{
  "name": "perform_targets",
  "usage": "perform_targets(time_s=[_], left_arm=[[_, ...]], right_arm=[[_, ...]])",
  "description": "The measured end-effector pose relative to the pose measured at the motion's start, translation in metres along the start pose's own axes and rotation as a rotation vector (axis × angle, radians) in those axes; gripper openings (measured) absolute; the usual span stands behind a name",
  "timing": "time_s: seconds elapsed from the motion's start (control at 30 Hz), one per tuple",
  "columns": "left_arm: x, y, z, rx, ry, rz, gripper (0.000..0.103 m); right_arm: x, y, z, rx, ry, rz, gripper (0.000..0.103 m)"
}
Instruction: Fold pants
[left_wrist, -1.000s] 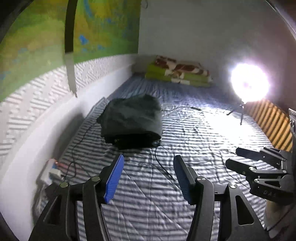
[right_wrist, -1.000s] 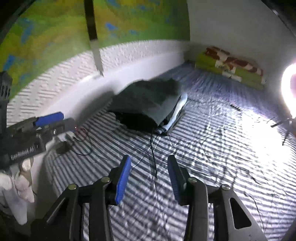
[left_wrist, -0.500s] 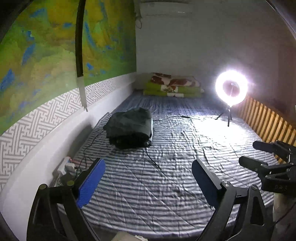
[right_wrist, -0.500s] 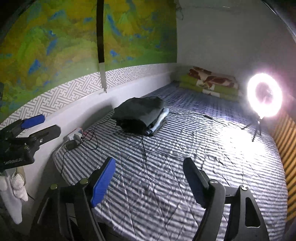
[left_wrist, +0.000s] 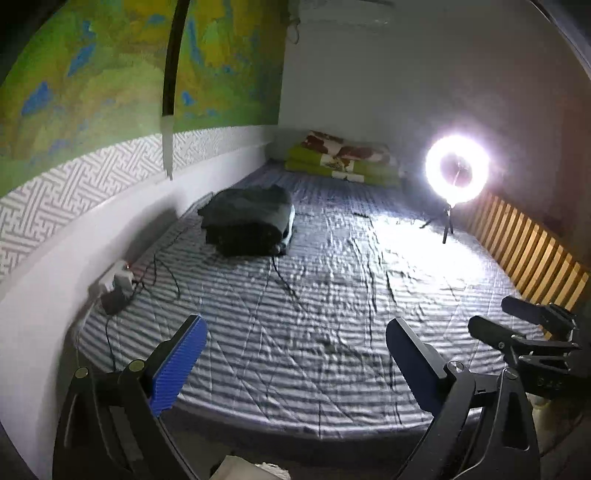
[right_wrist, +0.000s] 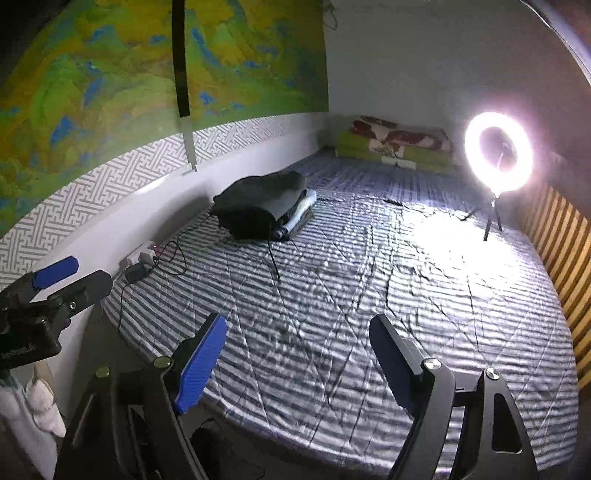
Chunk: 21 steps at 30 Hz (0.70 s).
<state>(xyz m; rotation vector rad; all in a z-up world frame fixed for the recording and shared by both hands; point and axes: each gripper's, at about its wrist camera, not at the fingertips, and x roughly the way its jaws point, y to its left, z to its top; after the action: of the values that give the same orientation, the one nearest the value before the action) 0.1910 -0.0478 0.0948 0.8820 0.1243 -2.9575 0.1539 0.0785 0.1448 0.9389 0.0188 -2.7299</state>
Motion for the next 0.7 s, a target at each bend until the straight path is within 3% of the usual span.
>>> perform_targets(time_s=[0.7], left_arm=[[0.021, 0.003, -0.010, 0.008, 0.022, 0.077, 0.099]], right_arm=[[0.013, 0.007, -0.019, -0.022, 0.030, 0.005, 0.077]])
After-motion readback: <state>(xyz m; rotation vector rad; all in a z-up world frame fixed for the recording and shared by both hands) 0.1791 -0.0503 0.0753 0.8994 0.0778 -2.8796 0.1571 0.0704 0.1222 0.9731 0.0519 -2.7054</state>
